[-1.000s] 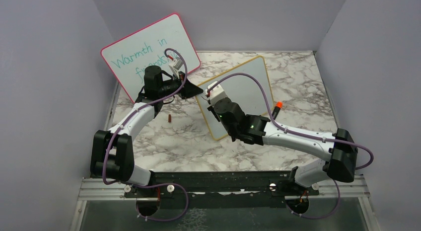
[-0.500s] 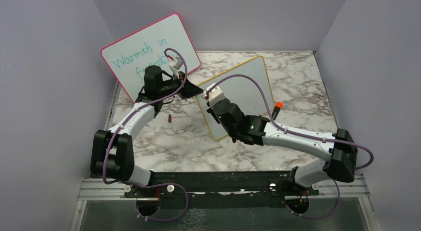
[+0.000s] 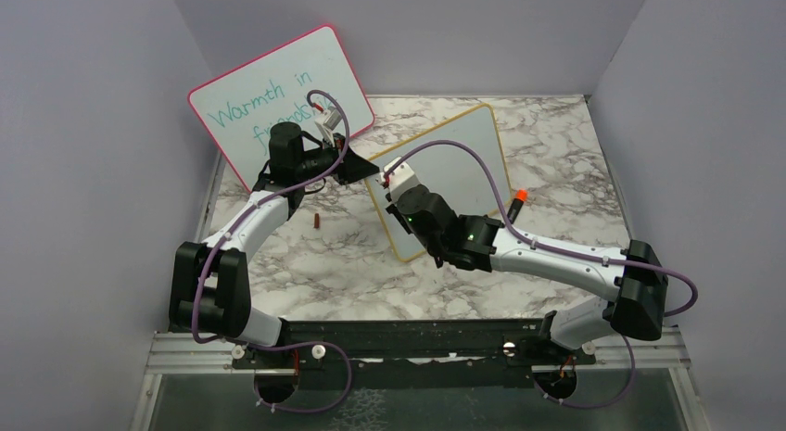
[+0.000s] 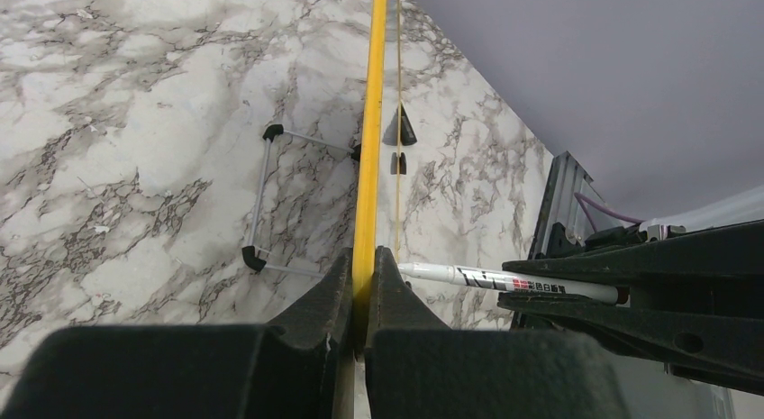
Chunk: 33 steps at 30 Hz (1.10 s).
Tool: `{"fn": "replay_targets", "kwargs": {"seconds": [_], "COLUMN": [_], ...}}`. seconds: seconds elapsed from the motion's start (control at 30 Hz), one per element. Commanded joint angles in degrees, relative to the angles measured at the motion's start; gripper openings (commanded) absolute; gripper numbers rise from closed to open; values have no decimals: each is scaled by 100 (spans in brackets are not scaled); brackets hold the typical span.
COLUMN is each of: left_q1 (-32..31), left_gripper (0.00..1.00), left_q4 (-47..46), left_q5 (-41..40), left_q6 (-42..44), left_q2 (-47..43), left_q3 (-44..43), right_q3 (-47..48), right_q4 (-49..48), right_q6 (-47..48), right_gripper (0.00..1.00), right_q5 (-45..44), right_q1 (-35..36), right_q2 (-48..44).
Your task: Write a sentence on the whiteboard
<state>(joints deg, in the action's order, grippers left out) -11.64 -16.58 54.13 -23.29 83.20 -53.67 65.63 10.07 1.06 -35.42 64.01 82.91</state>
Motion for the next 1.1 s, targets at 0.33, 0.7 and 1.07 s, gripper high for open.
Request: {"fn": "replay_targets", "kwargs": {"seconds": [0.33,0.7,1.07], "left_q1": [-154,-154,-154], "left_gripper": [0,0,0], "left_q4": [480,480,480], "left_q5": [177,186,191], "left_q6": [246,254,254], "left_q2": [248,250,258], "left_q3": [52,58,58], "right_q3": [123,70,-2], "right_q4": [393,343,574], "right_q6": [-88,-307,-406], "right_gripper": [1,1,1], "right_q5": [406,162,228], "right_q1": [-46,-46,-46], "right_q2": [-20,-43,-105]}}
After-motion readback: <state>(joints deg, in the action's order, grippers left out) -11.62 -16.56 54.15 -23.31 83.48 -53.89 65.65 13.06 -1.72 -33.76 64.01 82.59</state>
